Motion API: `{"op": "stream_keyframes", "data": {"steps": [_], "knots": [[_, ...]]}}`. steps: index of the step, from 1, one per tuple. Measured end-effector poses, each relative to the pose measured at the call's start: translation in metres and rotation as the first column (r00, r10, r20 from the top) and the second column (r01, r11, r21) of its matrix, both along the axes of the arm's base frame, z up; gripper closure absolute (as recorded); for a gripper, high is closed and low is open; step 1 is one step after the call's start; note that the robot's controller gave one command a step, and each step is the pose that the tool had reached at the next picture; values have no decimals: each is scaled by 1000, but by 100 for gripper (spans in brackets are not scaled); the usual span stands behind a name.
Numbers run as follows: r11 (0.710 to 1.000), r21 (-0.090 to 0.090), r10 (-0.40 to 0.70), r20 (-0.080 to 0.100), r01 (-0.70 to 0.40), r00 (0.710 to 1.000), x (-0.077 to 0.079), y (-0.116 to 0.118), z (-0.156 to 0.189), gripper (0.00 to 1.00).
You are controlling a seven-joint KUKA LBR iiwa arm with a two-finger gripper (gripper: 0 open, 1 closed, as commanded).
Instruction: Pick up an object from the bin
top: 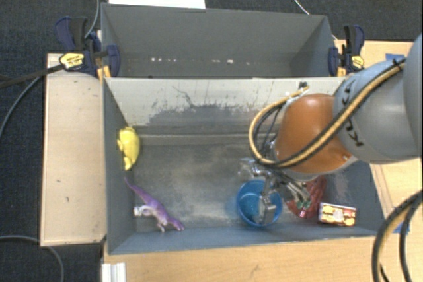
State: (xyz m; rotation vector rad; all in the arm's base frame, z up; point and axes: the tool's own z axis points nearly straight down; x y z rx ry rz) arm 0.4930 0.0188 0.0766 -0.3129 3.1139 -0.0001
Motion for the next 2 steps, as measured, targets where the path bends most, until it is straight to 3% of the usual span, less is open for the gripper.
{"op": "stream_keyframes", "data": {"steps": [1, 2], "knots": [[978, 5, -207, 10, 207, 978, -4, -9, -3, 100], [978, 5, -207, 10, 207, 978, -4, -9, -3, 100]]}}
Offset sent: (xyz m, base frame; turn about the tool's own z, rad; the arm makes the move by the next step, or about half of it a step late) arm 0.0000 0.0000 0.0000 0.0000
